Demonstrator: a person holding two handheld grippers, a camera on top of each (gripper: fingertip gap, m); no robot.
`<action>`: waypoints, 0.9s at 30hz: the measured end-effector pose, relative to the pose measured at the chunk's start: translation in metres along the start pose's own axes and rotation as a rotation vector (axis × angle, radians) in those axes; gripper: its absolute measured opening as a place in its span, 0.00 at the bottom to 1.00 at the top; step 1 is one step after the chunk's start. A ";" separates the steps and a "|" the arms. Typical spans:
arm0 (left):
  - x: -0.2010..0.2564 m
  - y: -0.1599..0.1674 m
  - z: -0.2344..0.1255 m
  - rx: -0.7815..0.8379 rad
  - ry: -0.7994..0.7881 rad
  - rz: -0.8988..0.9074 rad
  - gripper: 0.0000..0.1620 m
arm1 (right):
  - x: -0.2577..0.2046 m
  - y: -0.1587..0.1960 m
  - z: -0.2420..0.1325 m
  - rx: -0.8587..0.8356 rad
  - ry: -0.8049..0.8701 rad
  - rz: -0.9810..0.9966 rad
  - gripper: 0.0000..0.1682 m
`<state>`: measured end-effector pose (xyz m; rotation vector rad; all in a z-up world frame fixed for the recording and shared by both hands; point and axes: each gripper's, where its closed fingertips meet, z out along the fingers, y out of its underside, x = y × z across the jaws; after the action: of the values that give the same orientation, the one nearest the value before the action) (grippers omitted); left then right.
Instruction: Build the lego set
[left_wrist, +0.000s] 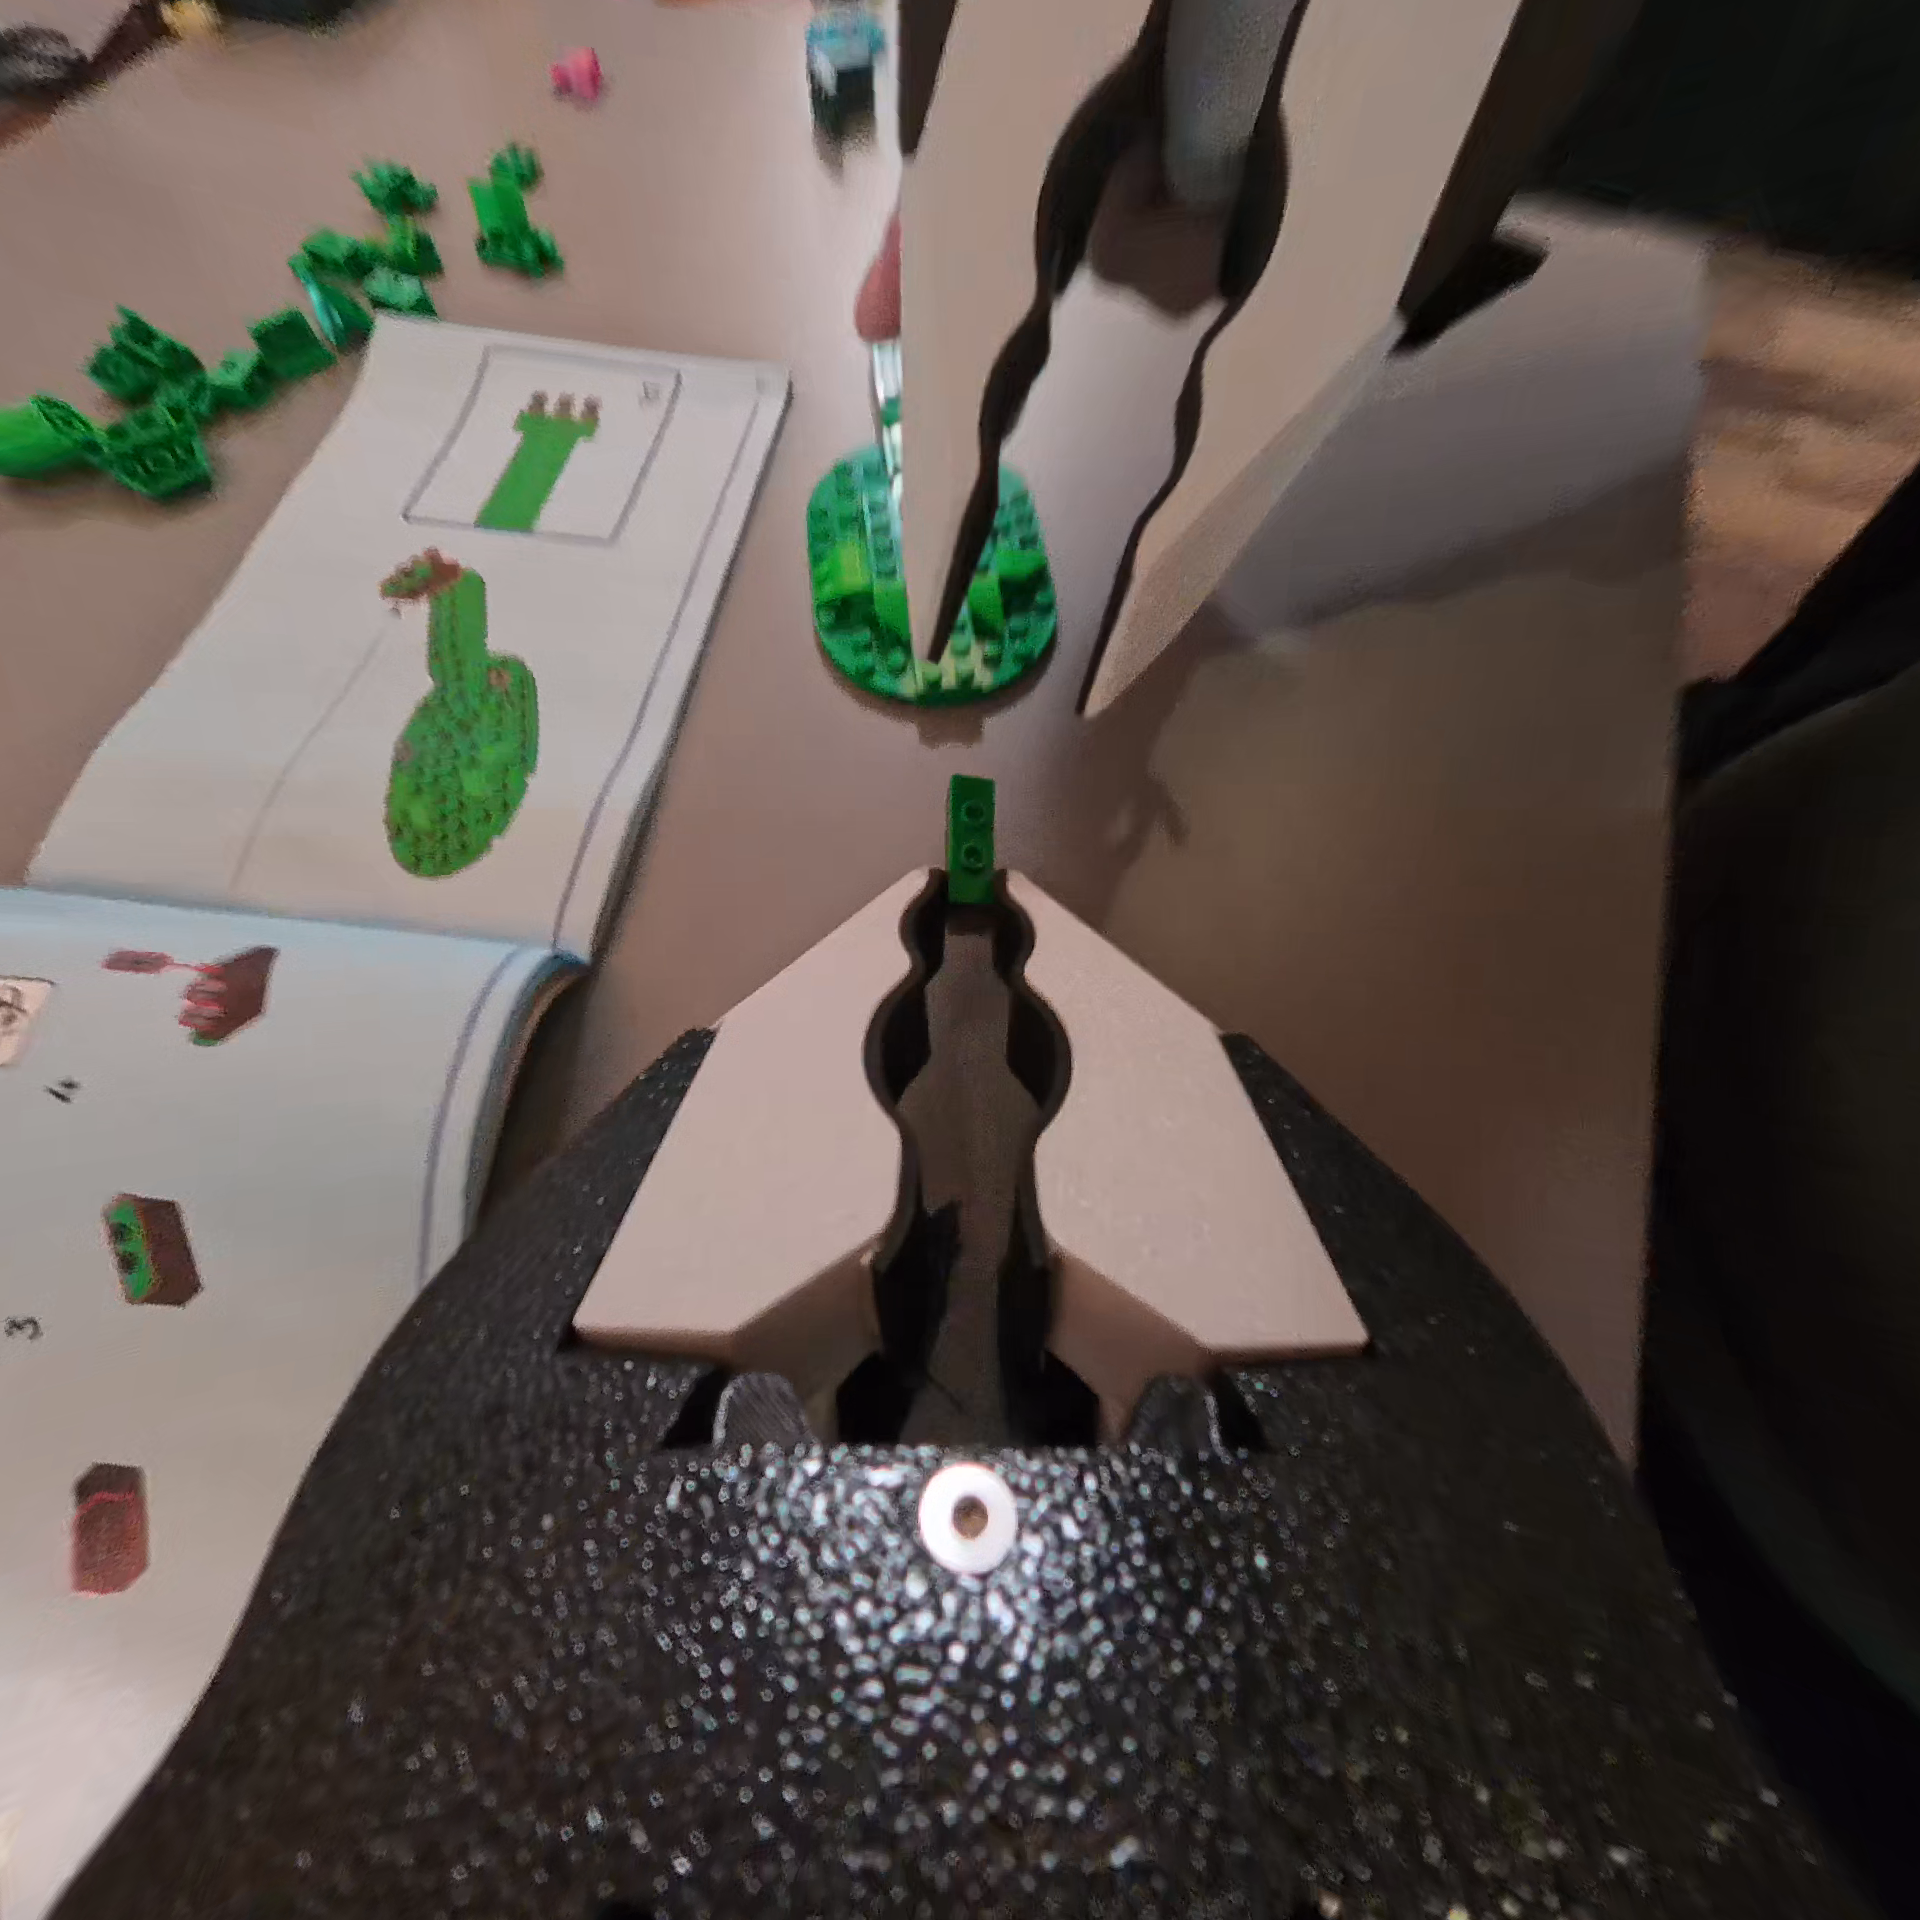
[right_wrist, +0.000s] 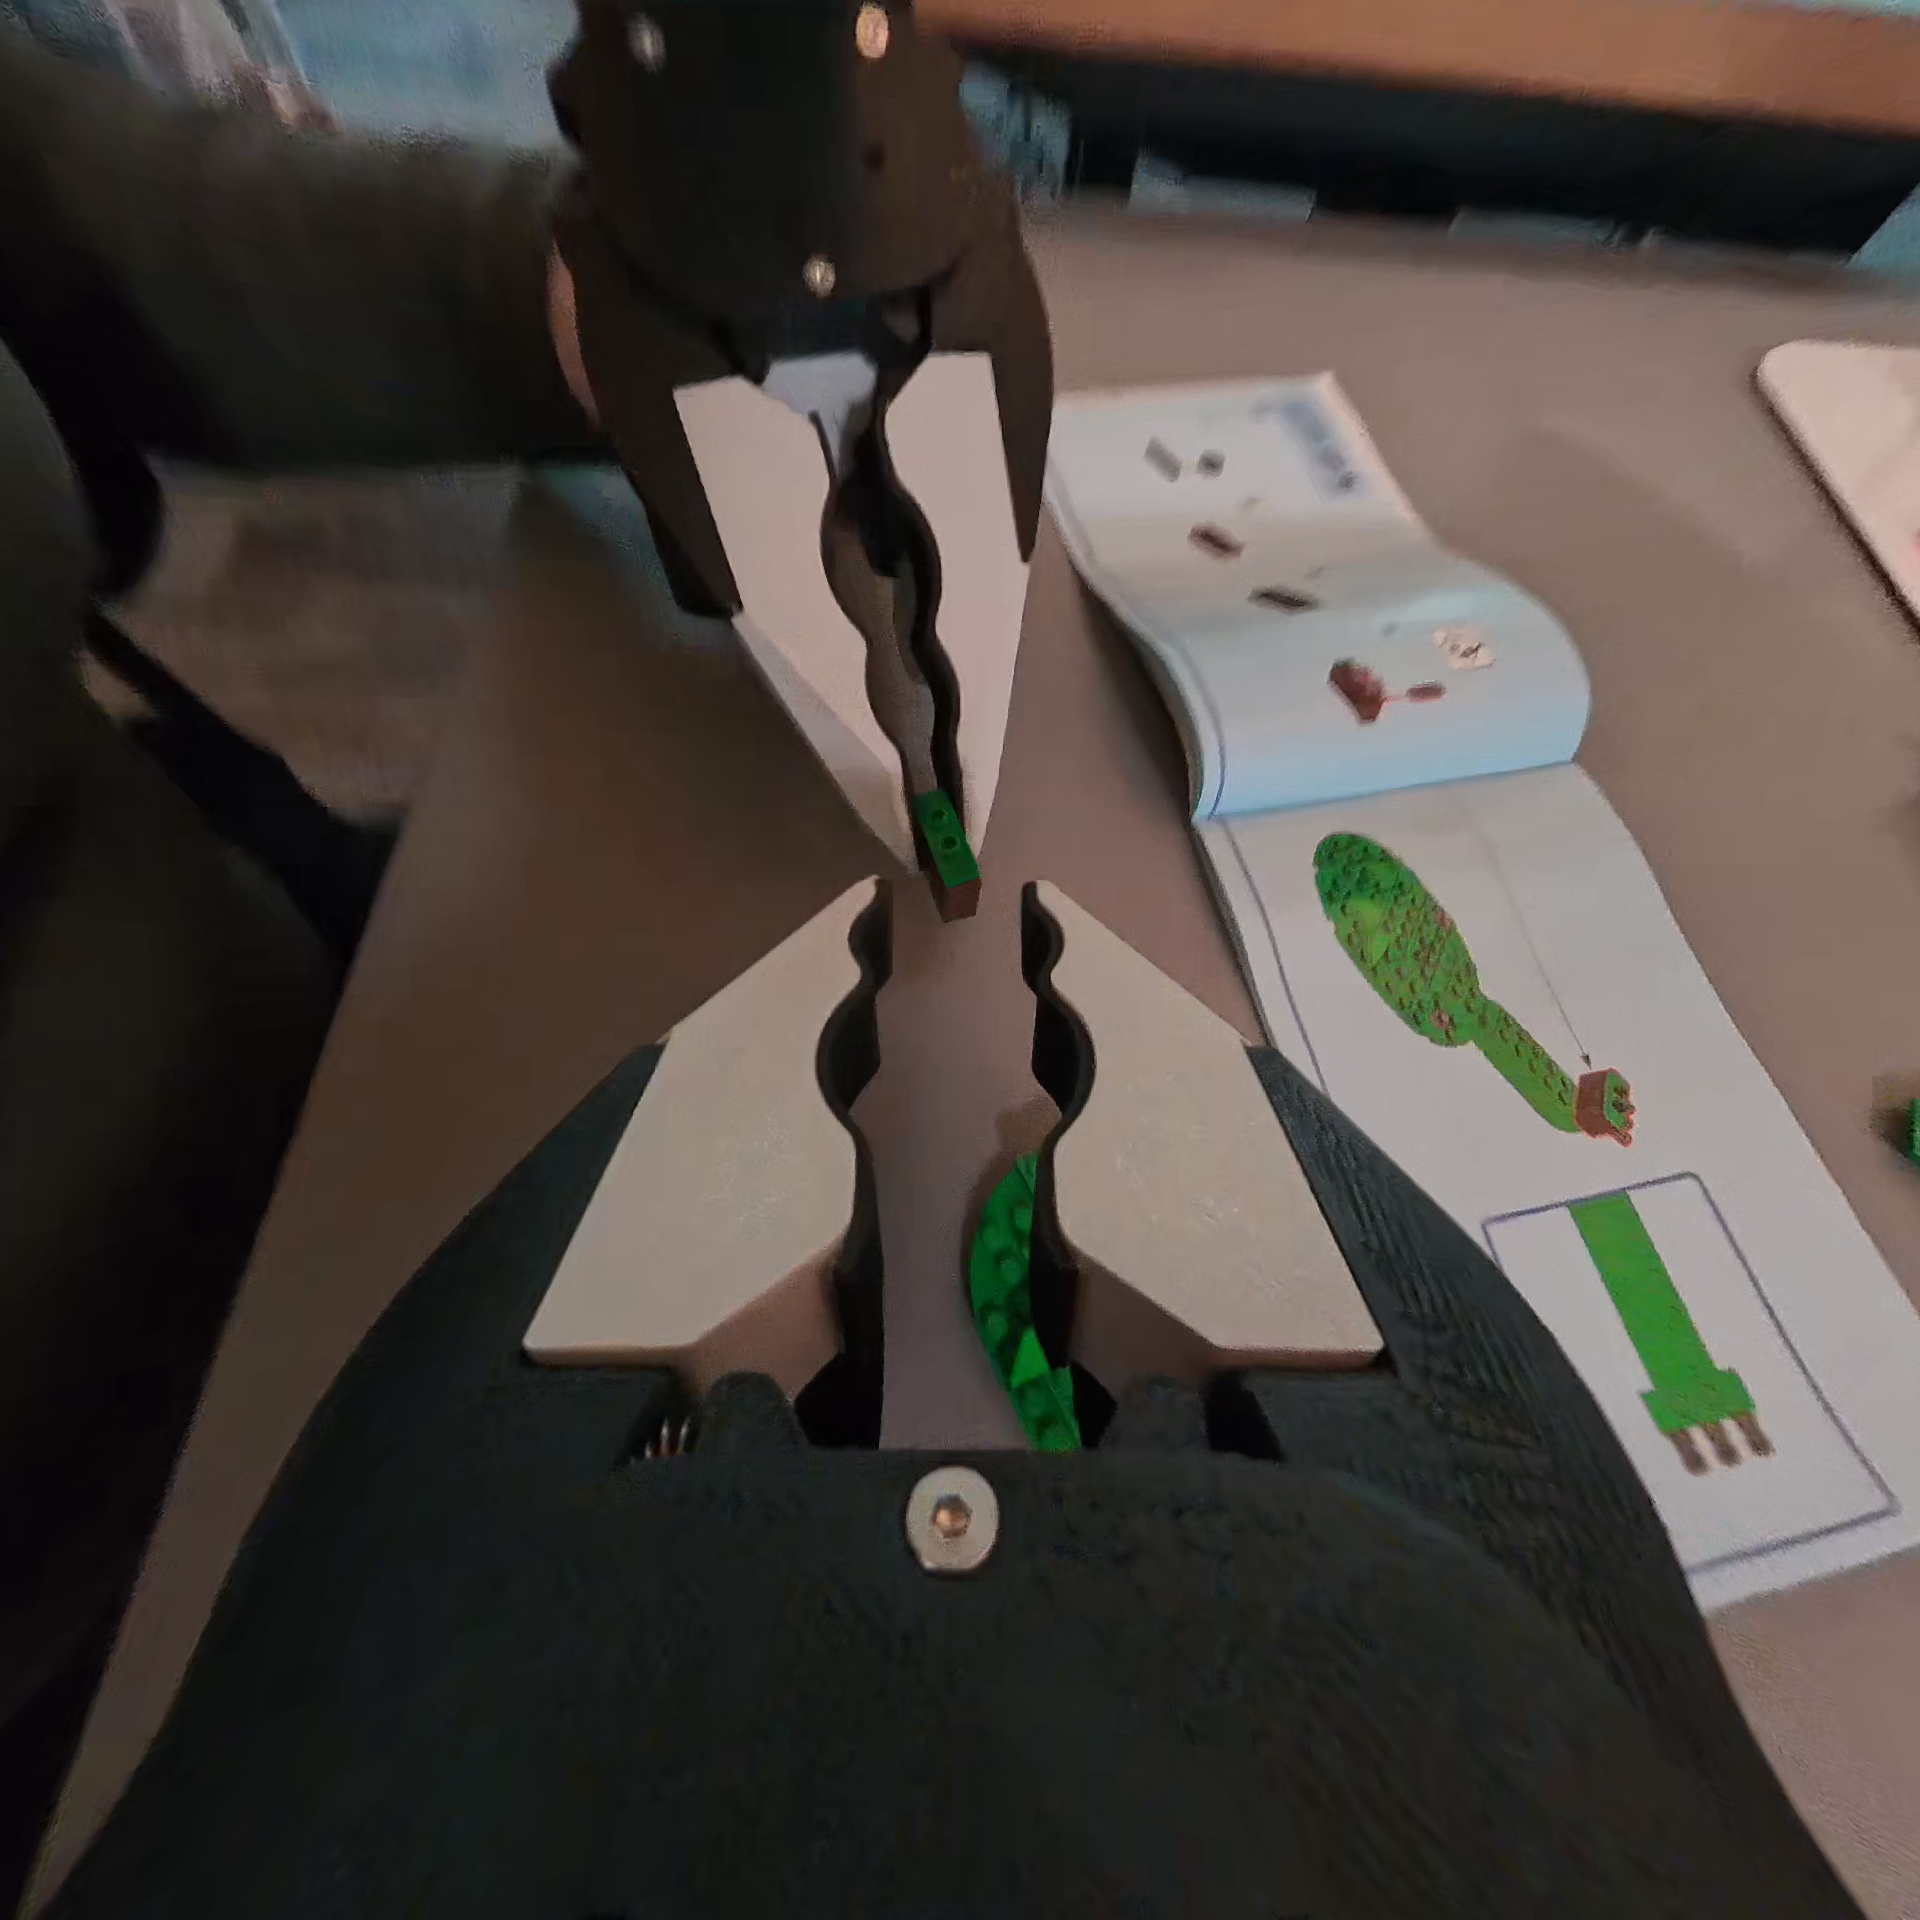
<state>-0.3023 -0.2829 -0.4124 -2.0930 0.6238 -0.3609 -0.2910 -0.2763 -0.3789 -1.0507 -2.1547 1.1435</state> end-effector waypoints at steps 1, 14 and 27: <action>-0.001 -0.010 -0.007 0.037 0.016 -0.015 0.04 | 0.001 -0.008 -0.003 0.063 -0.005 0.035 0.14; 0.003 -0.085 -0.067 0.155 0.104 -0.008 0.04 | -0.008 -0.077 -0.022 0.480 -0.115 0.156 0.06; 0.014 -0.090 -0.071 0.137 0.142 0.021 0.04 | -0.010 -0.089 -0.025 0.560 -0.127 0.145 0.04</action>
<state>-0.2978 -0.2970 -0.2976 -1.9401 0.6850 -0.5293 -0.3035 -0.3039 -0.2906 -0.8980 -1.6972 1.7857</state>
